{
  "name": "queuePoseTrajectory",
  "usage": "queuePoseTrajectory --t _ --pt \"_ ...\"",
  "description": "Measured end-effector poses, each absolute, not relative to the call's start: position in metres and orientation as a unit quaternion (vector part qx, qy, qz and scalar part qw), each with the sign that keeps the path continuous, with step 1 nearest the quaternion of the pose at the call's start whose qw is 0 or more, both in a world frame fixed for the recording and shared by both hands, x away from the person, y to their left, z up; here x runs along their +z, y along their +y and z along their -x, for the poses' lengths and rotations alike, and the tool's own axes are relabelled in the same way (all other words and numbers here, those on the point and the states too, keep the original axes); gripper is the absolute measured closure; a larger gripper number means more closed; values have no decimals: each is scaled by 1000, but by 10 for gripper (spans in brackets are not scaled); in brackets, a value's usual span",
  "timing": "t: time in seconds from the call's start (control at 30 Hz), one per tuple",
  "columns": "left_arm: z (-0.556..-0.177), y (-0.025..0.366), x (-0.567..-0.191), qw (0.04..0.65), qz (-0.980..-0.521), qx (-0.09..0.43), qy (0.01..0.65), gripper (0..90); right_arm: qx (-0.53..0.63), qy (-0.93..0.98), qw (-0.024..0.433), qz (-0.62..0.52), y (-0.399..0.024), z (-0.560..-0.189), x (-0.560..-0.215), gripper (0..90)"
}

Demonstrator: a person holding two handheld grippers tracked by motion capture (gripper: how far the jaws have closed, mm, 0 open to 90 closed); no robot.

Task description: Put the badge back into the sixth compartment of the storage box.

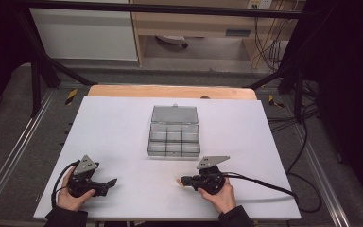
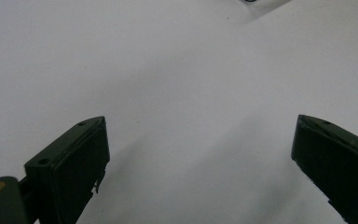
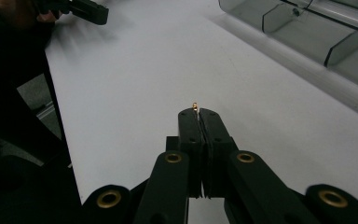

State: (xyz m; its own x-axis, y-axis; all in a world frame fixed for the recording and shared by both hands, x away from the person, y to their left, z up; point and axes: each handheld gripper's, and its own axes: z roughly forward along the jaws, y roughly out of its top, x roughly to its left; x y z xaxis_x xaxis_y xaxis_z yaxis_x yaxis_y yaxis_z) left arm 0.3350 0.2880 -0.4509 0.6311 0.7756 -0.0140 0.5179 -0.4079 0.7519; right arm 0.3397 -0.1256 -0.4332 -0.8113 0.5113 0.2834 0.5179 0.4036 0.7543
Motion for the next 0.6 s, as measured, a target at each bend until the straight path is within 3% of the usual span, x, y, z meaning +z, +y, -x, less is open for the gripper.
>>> queuePoseTrajectory --t 0.6 --pt "-335 288 -451 375 -821 173 394 39 -446 -838 -17 313 -131 -341 -425 891"
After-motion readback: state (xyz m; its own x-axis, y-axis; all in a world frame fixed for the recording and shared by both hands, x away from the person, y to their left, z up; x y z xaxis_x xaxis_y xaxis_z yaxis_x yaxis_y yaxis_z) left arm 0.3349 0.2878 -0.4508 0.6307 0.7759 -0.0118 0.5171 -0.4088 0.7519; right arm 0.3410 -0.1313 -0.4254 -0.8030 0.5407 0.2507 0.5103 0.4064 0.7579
